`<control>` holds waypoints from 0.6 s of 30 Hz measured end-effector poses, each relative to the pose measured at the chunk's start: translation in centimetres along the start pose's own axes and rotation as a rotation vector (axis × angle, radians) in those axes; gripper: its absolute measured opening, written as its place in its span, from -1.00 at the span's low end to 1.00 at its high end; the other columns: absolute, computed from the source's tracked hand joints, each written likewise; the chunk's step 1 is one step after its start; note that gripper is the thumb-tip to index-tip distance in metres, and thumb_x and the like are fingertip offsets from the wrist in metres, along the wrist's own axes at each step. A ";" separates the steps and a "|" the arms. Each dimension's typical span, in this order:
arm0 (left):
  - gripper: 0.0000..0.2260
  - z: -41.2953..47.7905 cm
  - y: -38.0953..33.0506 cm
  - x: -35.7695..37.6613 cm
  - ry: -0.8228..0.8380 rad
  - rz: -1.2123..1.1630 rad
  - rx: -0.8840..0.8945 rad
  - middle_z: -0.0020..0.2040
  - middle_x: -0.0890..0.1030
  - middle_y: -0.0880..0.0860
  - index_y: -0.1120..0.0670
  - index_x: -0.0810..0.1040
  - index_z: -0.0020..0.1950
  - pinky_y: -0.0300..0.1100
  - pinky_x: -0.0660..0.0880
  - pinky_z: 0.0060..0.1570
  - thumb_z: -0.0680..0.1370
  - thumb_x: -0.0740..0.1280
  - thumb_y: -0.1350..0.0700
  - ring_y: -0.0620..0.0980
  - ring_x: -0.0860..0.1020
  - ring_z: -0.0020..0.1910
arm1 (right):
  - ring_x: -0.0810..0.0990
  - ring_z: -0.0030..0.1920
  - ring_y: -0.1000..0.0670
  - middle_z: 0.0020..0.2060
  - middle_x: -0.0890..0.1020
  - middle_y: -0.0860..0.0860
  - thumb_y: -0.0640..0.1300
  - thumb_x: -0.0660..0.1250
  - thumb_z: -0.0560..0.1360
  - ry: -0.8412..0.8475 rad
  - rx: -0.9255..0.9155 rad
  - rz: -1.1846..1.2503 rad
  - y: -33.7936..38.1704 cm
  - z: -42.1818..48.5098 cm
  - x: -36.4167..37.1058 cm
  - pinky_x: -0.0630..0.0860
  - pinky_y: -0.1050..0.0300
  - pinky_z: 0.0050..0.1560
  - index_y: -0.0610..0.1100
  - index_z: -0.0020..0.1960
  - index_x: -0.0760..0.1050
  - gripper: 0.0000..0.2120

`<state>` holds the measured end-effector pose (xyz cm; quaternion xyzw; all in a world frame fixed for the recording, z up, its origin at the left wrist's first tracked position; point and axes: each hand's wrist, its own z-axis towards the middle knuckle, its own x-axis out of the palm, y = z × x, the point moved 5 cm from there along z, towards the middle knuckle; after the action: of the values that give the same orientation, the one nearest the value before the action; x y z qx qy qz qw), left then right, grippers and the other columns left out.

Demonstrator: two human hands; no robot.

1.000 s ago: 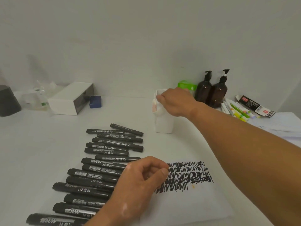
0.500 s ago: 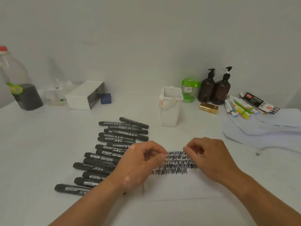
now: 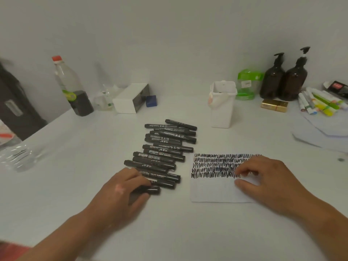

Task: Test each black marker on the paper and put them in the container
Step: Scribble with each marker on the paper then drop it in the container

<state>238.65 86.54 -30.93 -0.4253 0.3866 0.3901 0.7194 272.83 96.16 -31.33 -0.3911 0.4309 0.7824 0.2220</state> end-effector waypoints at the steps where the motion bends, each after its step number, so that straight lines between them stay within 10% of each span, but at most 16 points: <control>1: -0.82 0.2 -0.2 0.4 -0.026 -0.006 -0.003 -0.03 0.56 -0.22 -0.07 0.66 0.05 -0.13 0.55 -0.04 0.48 0.39 0.01 -0.14 0.55 -0.02 | 0.57 -0.02 0.19 -0.20 0.62 0.29 -0.08 0.59 0.37 0.012 -0.002 0.001 0.0 -0.1 0.1 0.37 0.46 0.00 0.12 -0.11 0.67 -0.83; 18: -0.88 7.2 -1.7 4.0 -0.077 0.052 0.022 -0.11 0.57 -0.11 0.01 0.67 0.04 -0.10 0.54 -0.08 0.52 0.44 0.08 -0.04 0.52 -0.08 | 0.57 -0.08 0.20 -0.19 0.63 0.21 -0.01 0.57 0.39 0.032 0.068 -0.062 -1.9 -0.2 -0.2 0.47 0.23 0.03 0.10 -0.14 0.68 -0.91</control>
<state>243.30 93.47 -31.49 -0.3917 0.3739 0.4204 0.7281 274.33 96.98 -32.20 -0.4089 0.4482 0.7538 0.2526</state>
